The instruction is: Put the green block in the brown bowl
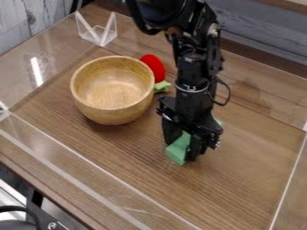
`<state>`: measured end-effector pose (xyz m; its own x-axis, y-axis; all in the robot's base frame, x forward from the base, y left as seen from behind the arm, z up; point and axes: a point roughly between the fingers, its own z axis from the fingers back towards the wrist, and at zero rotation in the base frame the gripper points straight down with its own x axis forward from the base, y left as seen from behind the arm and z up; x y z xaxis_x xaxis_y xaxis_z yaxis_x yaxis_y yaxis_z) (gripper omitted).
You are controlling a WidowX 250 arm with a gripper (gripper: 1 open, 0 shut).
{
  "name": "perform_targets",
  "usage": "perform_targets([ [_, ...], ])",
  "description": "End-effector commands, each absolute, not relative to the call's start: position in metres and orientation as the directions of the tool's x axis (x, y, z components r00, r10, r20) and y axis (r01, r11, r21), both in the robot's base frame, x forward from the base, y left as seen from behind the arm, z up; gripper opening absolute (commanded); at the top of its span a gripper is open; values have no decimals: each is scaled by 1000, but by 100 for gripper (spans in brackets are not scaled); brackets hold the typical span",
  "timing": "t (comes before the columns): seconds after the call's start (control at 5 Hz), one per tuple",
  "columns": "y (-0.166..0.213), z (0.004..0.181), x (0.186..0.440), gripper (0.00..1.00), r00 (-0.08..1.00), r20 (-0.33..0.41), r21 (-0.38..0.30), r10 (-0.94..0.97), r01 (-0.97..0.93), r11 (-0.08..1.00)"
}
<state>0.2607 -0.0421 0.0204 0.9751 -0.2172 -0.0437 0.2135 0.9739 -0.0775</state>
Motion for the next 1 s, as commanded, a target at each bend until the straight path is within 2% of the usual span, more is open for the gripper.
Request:
perform_targets([
  [0.0,-41,29,269,100,979,-4,-82,-206,205,975],
  [0.4,-39,27,269,100,979,-10,-82,-202,200,976],
  [0.6,-38,28,269,0,980,-14,-80,-199,197,977],
  [0.8,-37,29,269,100,981,-15,-85,-195,194,977],
])
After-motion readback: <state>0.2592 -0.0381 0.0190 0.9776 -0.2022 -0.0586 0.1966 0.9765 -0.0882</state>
